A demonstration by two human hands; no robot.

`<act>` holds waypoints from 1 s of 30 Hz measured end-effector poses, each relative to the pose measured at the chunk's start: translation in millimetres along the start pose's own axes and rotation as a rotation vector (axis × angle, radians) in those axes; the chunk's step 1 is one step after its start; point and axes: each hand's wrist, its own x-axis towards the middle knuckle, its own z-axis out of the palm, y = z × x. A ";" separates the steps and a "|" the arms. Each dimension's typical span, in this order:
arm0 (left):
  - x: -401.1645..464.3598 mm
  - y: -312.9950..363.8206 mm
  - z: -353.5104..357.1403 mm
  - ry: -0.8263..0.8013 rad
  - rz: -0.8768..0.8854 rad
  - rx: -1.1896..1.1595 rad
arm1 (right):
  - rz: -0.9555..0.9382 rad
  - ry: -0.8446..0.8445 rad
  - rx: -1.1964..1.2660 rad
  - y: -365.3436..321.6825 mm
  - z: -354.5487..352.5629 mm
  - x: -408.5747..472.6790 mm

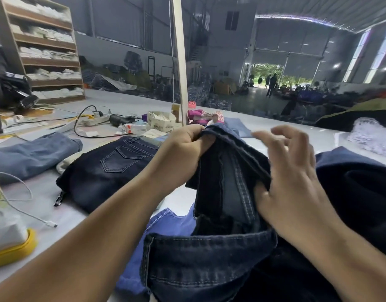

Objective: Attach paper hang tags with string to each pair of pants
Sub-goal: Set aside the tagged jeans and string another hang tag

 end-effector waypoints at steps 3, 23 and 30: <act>3.7 3.7 12.2 -0.055 -0.035 -0.099 | -0.188 -0.134 -0.116 -0.7 -1.2 2.6; 8.9 -2.9 10.9 -0.218 -0.186 0.256 | 0.516 0.029 0.842 30.8 6.8 18.1; -49.6 41.7 5.8 -0.775 0.070 0.511 | 0.555 0.104 0.629 35.8 20.8 24.2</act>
